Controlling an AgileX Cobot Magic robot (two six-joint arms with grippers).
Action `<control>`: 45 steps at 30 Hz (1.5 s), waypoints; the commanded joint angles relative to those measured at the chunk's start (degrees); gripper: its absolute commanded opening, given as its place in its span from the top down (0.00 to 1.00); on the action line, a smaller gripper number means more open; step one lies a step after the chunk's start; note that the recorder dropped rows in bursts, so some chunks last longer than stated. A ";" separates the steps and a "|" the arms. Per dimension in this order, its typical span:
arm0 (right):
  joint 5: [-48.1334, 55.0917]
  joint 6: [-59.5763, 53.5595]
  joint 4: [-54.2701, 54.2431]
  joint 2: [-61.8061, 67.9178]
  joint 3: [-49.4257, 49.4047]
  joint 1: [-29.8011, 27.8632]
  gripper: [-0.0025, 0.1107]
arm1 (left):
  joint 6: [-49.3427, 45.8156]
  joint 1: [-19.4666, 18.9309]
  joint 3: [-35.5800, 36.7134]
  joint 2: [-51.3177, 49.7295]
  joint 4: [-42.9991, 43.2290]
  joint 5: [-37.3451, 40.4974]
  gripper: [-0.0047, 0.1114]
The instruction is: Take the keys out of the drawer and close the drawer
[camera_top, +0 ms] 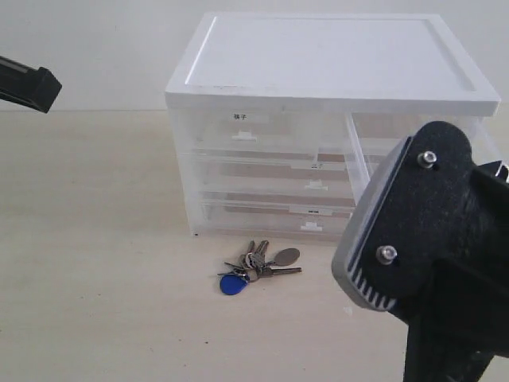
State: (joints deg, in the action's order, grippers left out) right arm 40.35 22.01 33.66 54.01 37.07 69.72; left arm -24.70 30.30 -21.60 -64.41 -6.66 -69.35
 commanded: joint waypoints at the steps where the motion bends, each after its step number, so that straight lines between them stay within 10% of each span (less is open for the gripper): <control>1: 2.19 -7.56 -4.64 0.00 -0.06 0.11 0.98 | 0.75 0.24 0.20 -0.23 0.30 -0.62 0.92; 36: 15.25 8.00 20.29 -0.01 -3.91 -0.03 0.98 | 3.33 0.24 0.20 -0.23 0.30 -0.62 0.92; 45: 3.10 1.05 8.98 -0.01 -4.39 -0.03 0.98 | 3.31 0.24 0.20 -0.23 0.30 -0.62 0.92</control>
State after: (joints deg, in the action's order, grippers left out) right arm 46.31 25.84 43.35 54.01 33.38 69.72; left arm -22.35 30.30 -21.60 -64.41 -6.48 -69.35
